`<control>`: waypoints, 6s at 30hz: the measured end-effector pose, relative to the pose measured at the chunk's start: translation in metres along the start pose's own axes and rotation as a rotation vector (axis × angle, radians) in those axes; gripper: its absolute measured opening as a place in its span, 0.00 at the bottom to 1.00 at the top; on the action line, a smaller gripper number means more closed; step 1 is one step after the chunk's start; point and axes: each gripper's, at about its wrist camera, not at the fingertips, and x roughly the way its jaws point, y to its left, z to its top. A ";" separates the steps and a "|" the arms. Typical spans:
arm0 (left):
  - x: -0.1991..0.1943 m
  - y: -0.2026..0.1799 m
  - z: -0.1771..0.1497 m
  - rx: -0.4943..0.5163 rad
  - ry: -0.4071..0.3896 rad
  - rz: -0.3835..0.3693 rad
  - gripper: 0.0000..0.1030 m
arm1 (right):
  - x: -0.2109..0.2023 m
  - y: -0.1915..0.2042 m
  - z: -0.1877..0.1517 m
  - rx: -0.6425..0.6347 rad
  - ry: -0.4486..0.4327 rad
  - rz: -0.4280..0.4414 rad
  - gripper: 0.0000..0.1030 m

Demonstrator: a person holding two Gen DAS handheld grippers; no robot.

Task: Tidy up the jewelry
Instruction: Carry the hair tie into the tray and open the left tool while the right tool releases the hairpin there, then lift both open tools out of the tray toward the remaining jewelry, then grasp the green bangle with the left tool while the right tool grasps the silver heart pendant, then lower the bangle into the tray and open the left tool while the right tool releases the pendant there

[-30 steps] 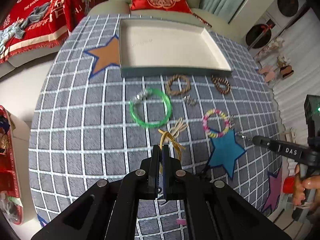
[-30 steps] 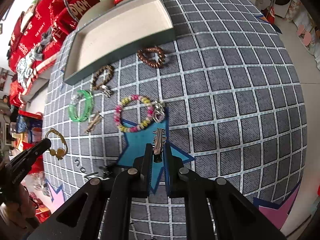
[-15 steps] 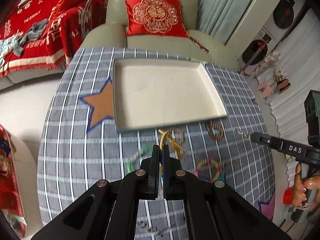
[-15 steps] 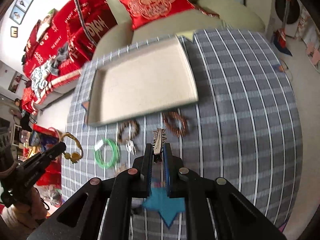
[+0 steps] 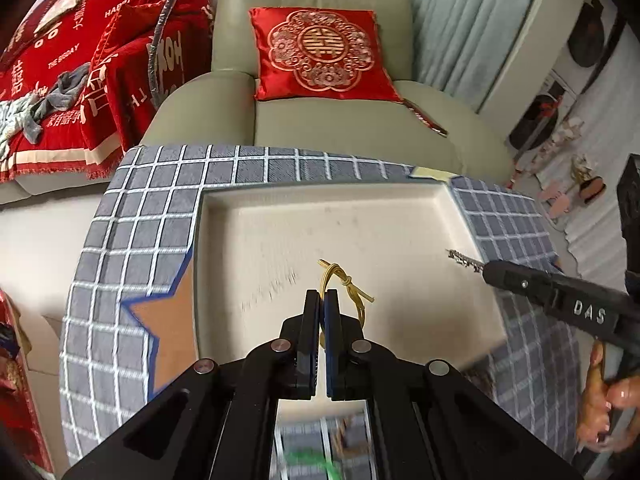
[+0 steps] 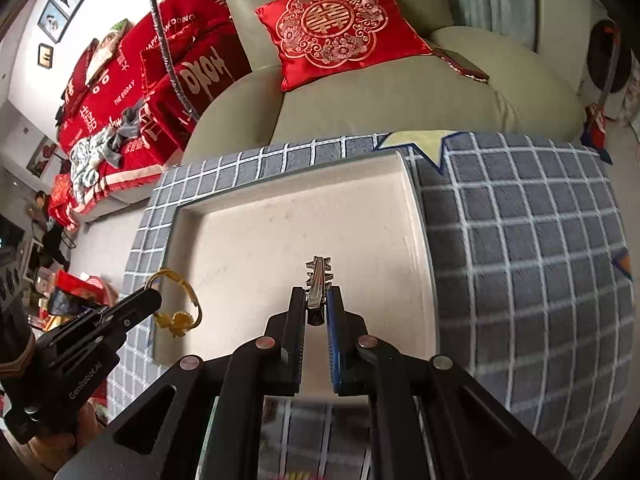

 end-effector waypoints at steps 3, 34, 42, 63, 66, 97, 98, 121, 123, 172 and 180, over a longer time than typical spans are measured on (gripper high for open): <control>0.024 0.003 0.010 -0.015 -0.002 0.029 0.16 | 0.021 -0.003 0.008 -0.003 0.001 -0.006 0.11; 0.088 -0.007 0.005 0.082 0.095 0.217 0.17 | 0.034 -0.028 0.000 0.069 0.013 0.061 0.54; 0.089 -0.008 0.005 0.090 0.084 0.225 0.17 | 0.011 -0.033 -0.015 0.126 0.013 0.084 0.56; 0.030 -0.009 -0.013 0.145 -0.043 0.205 1.00 | -0.047 -0.034 -0.060 0.166 -0.133 0.053 1.00; 0.016 -0.003 -0.030 0.139 -0.015 0.182 1.00 | -0.054 -0.032 -0.067 0.141 -0.089 0.026 1.00; -0.011 0.045 -0.153 0.016 0.191 0.253 1.00 | -0.035 -0.027 -0.211 0.045 0.240 -0.227 0.98; -0.008 0.047 -0.153 0.015 0.195 0.249 1.00 | -0.033 -0.025 -0.213 0.031 0.240 -0.238 0.96; 0.002 0.020 -0.155 0.109 0.179 0.169 0.21 | 0.007 0.022 -0.182 -0.072 0.193 -0.298 0.19; 0.000 0.020 -0.155 0.097 0.180 0.150 0.21 | -0.010 0.013 -0.184 -0.038 0.176 -0.267 0.19; 0.063 0.004 -0.026 0.071 0.189 0.120 0.21 | 0.044 -0.019 -0.031 0.025 0.145 -0.056 0.19; 0.081 -0.002 -0.012 0.103 0.160 0.191 0.21 | 0.063 -0.029 -0.011 0.022 0.132 -0.087 0.19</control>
